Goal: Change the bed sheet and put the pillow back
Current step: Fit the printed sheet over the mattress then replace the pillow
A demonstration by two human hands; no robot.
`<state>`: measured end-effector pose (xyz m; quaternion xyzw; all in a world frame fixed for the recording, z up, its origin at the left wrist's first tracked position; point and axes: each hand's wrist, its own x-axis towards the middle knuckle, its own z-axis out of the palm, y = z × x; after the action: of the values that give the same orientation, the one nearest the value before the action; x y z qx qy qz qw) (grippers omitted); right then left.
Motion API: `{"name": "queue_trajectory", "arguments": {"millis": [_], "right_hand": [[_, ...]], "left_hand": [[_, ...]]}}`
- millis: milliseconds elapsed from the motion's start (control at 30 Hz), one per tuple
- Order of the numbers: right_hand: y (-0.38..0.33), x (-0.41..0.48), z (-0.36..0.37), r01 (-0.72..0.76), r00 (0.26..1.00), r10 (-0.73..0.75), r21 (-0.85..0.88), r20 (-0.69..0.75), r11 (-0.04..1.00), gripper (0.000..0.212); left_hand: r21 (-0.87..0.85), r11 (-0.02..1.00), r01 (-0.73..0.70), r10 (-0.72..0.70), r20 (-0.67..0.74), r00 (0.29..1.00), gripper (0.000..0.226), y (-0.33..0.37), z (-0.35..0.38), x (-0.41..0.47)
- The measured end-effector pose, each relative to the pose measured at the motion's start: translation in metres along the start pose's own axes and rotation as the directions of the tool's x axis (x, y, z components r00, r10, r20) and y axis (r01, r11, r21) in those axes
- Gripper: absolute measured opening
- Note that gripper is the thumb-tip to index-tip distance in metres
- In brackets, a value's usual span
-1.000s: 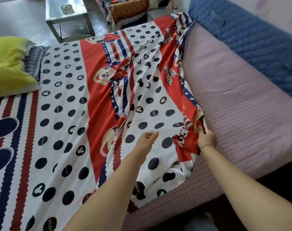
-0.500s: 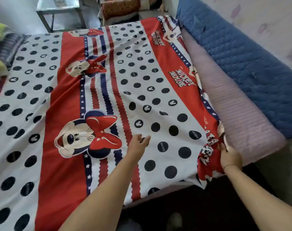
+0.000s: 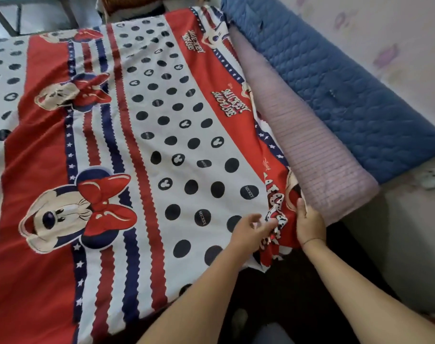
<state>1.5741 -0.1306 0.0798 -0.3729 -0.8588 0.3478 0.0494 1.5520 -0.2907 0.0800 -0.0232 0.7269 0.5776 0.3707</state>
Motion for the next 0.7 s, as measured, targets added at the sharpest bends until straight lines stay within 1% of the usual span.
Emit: {"name": "queue_trajectory", "arguments": {"millis": [67,133,200,300,367,400,467,533,567,633,700], "right_hand": [[0.009,0.004,-0.012,-0.006,0.999,0.005,-0.02,-0.038,1.0,0.051],[0.023,0.008,-0.029,-0.041,0.998,0.039,-0.04,-0.053,0.998,0.049],[0.041,0.016,-0.047,-0.08,0.995,0.074,-0.087,-0.065,0.993,0.05],[0.072,0.034,-0.078,-0.116,0.989,0.1,-0.147,-0.113,0.982,0.047],[0.09,0.048,-0.101,-0.109,0.991,0.089,-0.201,-0.104,0.974,0.043],[0.099,0.057,-0.111,-0.096,0.993,0.079,-0.235,-0.083,0.967,0.042],[0.113,0.073,-0.13,-0.061,0.998,0.051,-0.286,-0.041,0.956,0.04],[0.127,0.089,-0.145,-0.018,1.0,0.024,-0.333,0.013,0.943,0.04],[0.136,0.096,-0.15,0.023,0.999,-0.005,-0.368,0.05,0.929,0.041],[0.152,0.108,-0.158,0.068,0.992,-0.018,-0.414,0.124,0.908,0.043],[0.165,0.116,-0.163,0.091,0.984,-0.012,-0.454,0.175,0.886,0.043]], "left_hand": [[-0.005,0.999,-0.041,0.041,0.004,0.999,0.051,0.007,0.023,0.006],[0.071,0.995,-0.068,0.07,-0.023,0.997,0.031,0.009,0.042,0.016],[0.137,0.989,-0.046,0.054,-0.056,0.997,0.016,0.008,0.06,0.025],[0.16,0.987,0.008,0.005,-0.08,0.997,0.01,0.005,0.094,0.037],[0.136,0.99,0.034,-0.018,-0.114,0.993,0.009,0.002,0.117,0.044],[0.147,0.989,0.032,-0.013,-0.13,0.991,0.015,0.003,0.129,0.046],[0.173,0.985,0.01,0.016,-0.148,0.989,0.038,0.005,0.151,0.05],[0.26,0.965,-0.024,0.057,-0.119,0.991,0.061,0.003,0.169,0.054],[0.358,0.932,-0.047,0.084,-0.087,0.993,0.071,0.0,0.176,0.056],[0.59,0.802,-0.092,0.129,-0.021,0.991,0.084,-0.008,0.19,0.058],[0.725,0.68,-0.108,0.145,0.012,0.989,0.085,-0.023,0.201,0.06]]}}
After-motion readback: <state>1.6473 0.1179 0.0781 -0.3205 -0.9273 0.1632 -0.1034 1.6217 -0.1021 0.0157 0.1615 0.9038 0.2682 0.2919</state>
